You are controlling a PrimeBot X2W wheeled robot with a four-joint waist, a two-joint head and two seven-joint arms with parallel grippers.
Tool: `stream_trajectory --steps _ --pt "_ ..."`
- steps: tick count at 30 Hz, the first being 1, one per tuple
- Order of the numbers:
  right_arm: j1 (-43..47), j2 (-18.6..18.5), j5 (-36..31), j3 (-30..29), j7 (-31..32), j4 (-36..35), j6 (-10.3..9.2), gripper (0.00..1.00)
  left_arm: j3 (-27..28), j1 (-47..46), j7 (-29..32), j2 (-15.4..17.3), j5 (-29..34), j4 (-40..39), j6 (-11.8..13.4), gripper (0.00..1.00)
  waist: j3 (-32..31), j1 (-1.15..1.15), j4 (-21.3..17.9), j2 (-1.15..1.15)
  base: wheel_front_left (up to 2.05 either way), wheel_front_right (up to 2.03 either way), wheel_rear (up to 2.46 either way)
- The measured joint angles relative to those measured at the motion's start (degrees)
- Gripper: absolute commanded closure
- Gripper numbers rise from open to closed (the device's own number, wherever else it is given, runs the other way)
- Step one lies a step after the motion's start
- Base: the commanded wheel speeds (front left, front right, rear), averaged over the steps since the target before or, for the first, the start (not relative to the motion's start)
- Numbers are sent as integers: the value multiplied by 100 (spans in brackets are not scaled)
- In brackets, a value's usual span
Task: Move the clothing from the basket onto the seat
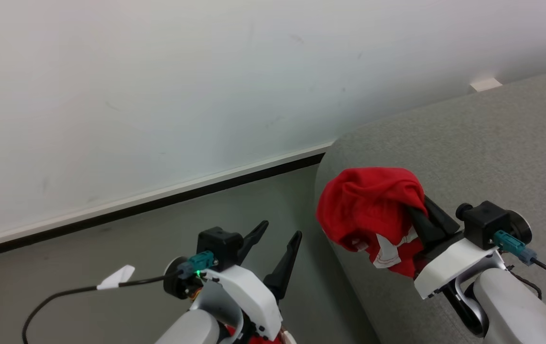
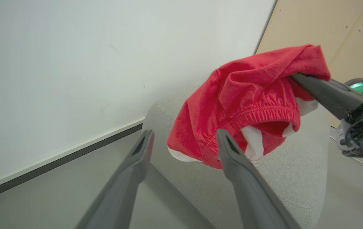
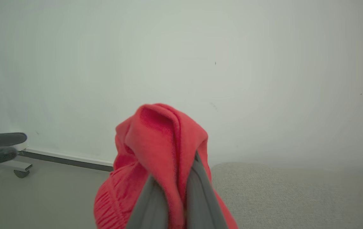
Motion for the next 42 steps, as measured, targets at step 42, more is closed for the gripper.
stream_trajectory --steps 42 --pt "-2953 -716 -1827 -5090 33 1332 1 100 -454 -2045 154 143 632 -733 -643 0 3526 2 539 -1 0 0 0"
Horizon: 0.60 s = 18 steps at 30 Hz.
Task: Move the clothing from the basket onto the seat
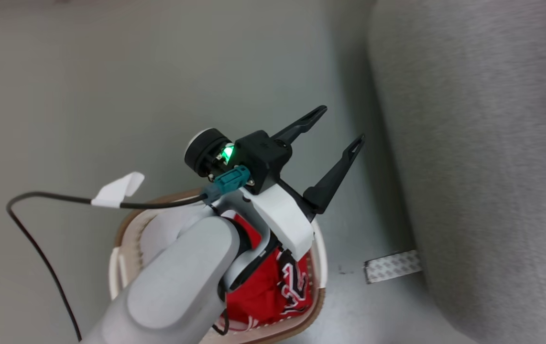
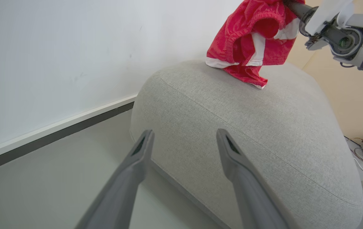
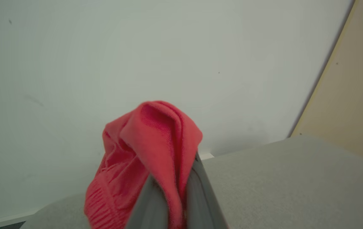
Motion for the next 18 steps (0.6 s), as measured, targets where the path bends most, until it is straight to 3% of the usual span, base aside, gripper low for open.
stream_trajectory --steps 5,7,8,9,18 --pt "216 151 -671 -934 -9 832 0 98 12 15 -168 3 -4 176 13 0 187 0 315 0 0 0 0" --pt "421 255 -907 -1151 -13 1033 0 54 26 31 -218 27 -15 232 13 0 187 0 357 0 0 0 0" --pt "511 309 -1025 -1280 -14 1073 0 11 32 44 -224 40 -21 252 13 0 166 0 356 0 0 0 0" --pt "572 350 -1078 -1425 -15 1069 0 0 34 54 -226 53 -21 268 14 0 136 -1 352 0 0 0 0" --pt "1293 939 -1349 -1357 -32 -59 -1 0 202 249 -474 182 -125 439 163 0 -272 -1 255 0 0 0 0"
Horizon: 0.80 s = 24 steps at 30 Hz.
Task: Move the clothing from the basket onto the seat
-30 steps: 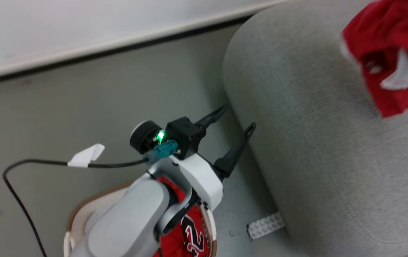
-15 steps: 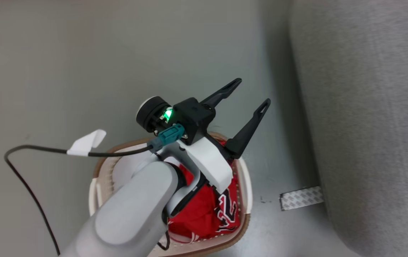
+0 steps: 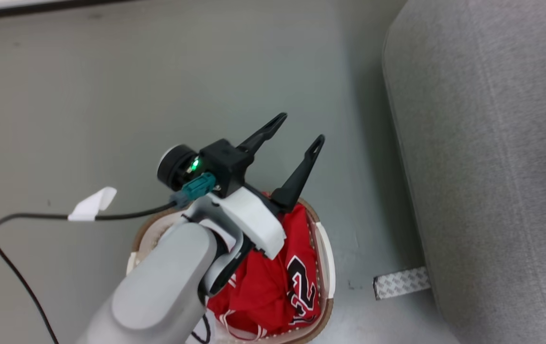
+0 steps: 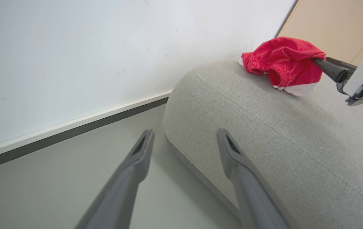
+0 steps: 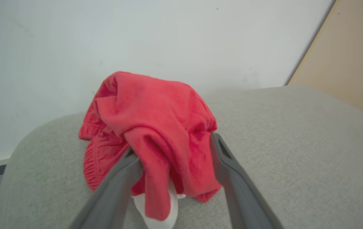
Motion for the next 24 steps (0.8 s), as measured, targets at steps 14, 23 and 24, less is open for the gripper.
stream_trajectory --steps 14,23,24 --pt "1919 394 279 866 -1 -2006 1 0 441 968 -837 42 -349 530 476 0 -1365 -1 118 0 0 0 0" --pt "2951 578 524 1782 -1 -2649 1 0 855 1822 -1109 94 -425 738 900 0 -2276 -2 421 0 0 0 0" --pt "3071 598 555 1905 -1 -2664 0 0 934 1938 -1115 93 -431 745 958 0 -2363 -2 460 0 0 0 0"
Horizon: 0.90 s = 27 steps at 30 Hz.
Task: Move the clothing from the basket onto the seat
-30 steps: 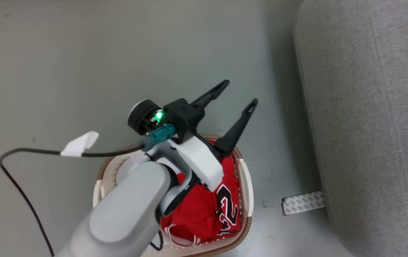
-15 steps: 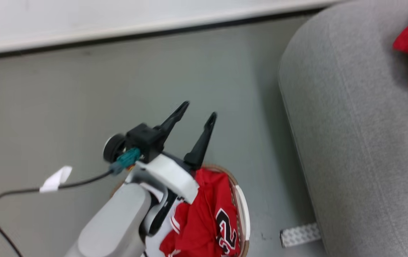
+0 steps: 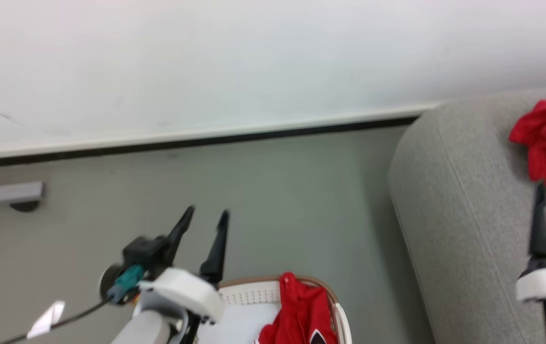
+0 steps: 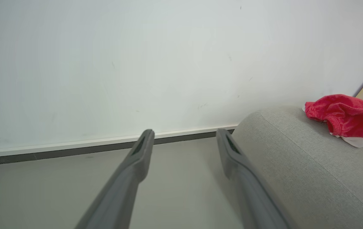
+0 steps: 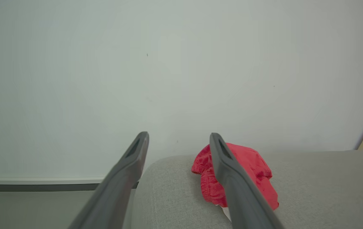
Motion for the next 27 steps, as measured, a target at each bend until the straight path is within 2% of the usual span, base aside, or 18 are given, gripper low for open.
stream_trajectory --steps 5,10,17,27 --pt "478 131 210 439 0 -30 1 0 449 583 -26 -33 24 -180 174 0 -384 0 192 0 0 0 0" --pt "880 185 422 647 0 43 1 0 871 1183 -31 -152 246 -442 189 0 -703 -1 374 0 0 0 0" --pt "1285 222 476 844 0 198 1 0 1288 1828 -31 -299 506 -600 -10 0 -1015 0 533 0 0 0 0" --pt "1405 230 544 1016 0 283 1 0 1631 2017 -31 -495 826 -611 -232 0 -1113 1 514 0 0 0 0"
